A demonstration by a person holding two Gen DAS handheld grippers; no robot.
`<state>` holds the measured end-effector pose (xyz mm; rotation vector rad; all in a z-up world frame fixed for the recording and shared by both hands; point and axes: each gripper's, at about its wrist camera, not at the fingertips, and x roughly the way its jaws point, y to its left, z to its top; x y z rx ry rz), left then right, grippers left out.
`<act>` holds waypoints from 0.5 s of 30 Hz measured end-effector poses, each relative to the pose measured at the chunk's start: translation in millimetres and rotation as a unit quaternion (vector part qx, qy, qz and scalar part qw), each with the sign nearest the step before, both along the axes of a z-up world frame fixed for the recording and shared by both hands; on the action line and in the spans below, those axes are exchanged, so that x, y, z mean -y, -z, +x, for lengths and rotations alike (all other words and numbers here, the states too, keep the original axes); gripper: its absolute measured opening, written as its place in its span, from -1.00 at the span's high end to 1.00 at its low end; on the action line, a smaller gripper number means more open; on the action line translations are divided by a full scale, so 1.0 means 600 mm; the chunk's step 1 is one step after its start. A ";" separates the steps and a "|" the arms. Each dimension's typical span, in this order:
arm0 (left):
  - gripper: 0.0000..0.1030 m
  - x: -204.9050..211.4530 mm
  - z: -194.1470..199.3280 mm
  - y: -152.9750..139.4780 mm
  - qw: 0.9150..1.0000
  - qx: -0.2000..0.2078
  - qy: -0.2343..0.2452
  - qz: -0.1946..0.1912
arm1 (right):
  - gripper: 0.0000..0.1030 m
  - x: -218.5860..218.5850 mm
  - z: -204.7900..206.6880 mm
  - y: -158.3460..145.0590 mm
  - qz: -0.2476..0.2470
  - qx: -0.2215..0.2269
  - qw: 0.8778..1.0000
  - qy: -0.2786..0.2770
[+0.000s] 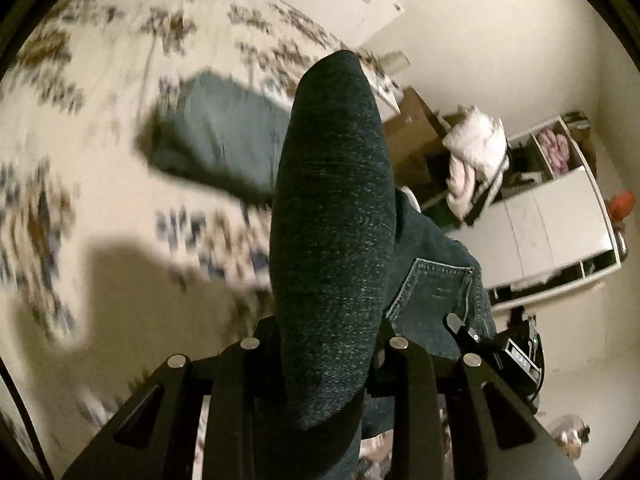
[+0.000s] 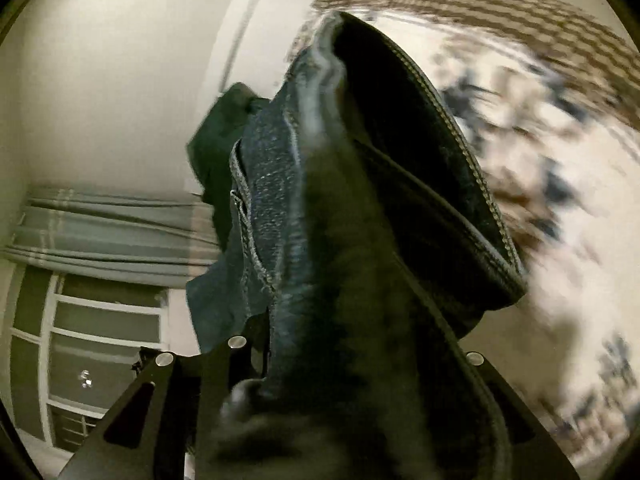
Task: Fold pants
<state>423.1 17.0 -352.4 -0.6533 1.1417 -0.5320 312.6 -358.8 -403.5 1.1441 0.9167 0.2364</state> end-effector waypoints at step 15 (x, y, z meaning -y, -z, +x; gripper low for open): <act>0.17 -0.066 0.477 0.327 0.989 -0.107 -0.018 0.105 | -0.11 -0.016 0.543 0.319 -0.022 -0.118 0.992 -0.042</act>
